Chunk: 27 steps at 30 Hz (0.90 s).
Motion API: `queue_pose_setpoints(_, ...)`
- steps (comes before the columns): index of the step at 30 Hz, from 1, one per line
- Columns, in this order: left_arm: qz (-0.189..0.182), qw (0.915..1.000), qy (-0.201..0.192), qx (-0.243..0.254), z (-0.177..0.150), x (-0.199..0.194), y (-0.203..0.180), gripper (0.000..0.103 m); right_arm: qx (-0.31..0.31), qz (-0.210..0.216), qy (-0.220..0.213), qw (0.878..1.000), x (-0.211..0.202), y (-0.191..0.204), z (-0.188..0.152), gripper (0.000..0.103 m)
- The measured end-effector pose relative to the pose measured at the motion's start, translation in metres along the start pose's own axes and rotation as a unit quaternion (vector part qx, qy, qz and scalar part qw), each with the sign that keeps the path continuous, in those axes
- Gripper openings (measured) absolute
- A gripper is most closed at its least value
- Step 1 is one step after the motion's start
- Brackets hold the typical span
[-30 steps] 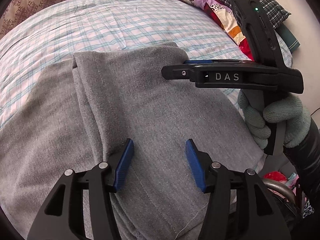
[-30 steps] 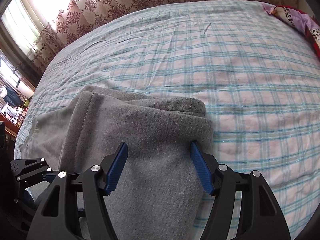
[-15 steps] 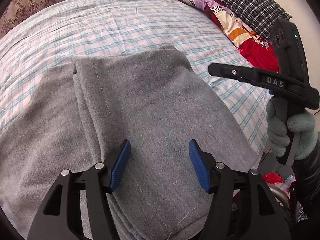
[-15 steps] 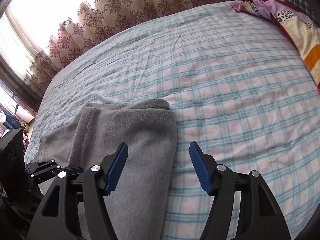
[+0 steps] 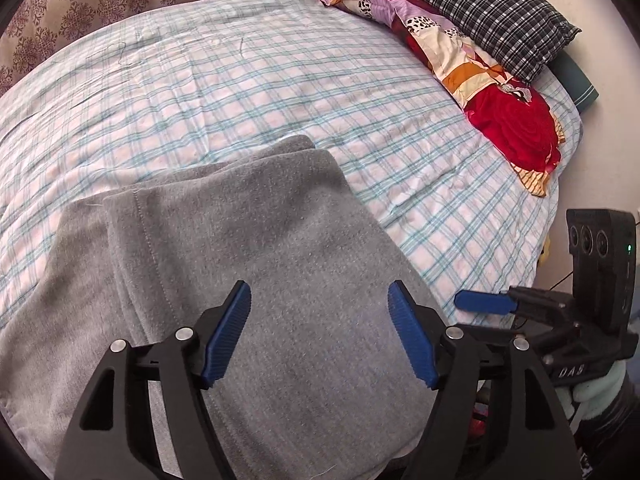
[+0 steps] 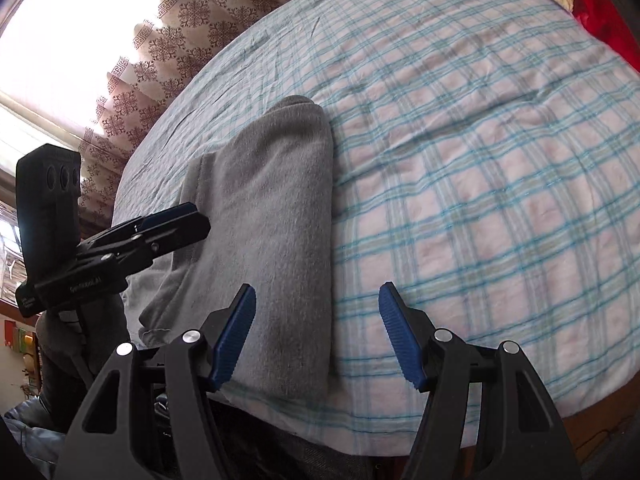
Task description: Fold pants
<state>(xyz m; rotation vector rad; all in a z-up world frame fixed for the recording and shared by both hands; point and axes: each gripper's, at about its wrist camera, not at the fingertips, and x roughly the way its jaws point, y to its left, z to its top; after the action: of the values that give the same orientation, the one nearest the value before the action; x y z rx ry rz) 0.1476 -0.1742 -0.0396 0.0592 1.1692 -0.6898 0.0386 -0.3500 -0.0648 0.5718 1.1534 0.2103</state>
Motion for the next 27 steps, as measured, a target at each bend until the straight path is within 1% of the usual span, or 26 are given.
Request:
queue_pose_setpoints(2,-0.005,1.0,0.007,-0.005,0.007,0.006,-0.005,0.077,-0.004,-0.003,0.0,1.0,0.003,0.004,-0.004,0.064)
queue_pose_setpoints(4,-0.005,0.9999,0.014,-0.009,0.014,0.013,-0.008,0.078,-0.005,-0.002,0.004,1.0,0.006,0.005,-0.006,0.063)
queue_pose_setpoints(7,0.002,0.9995,0.026,-0.014,0.023,0.027,-0.013,0.078,-0.006,-0.003,0.009,1.0,0.011,0.007,-0.01,0.057)
queue_pose_setpoints(8,0.005,0.9994,0.03,-0.015,0.025,0.031,-0.014,0.078,-0.007,0.0,0.01,1.0,0.012,0.008,-0.011,0.054)
queue_pose_setpoints(10,0.013,0.9991,0.037,-0.015,0.031,0.039,-0.016,0.078,-0.004,0.012,0.015,1.0,0.013,0.007,-0.011,0.048)
queue_pose_setpoints(11,0.015,0.999,0.04,-0.015,0.033,0.043,-0.018,0.078,-0.001,0.021,0.022,1.0,0.016,0.008,-0.012,0.044)
queue_pose_setpoints(12,0.015,0.9988,0.044,-0.016,0.036,0.047,-0.019,0.078,0.002,0.029,0.031,0.999,0.019,0.008,-0.013,0.043)
queue_pose_setpoints(17,0.025,0.998,0.056,-0.012,0.046,0.062,-0.029,0.078,-0.009,0.024,0.037,0.999,0.024,0.014,-0.016,0.043)
queue_pose_setpoints(23,0.045,0.9969,0.065,-0.005,0.053,0.073,-0.037,0.079,0.017,0.026,0.031,0.999,0.02,0.006,-0.015,0.04)
queue_pose_setpoints(27,0.057,0.9958,0.072,-0.002,0.055,0.081,-0.038,0.081,0.02,0.034,0.039,0.998,0.021,0.004,-0.016,0.041)
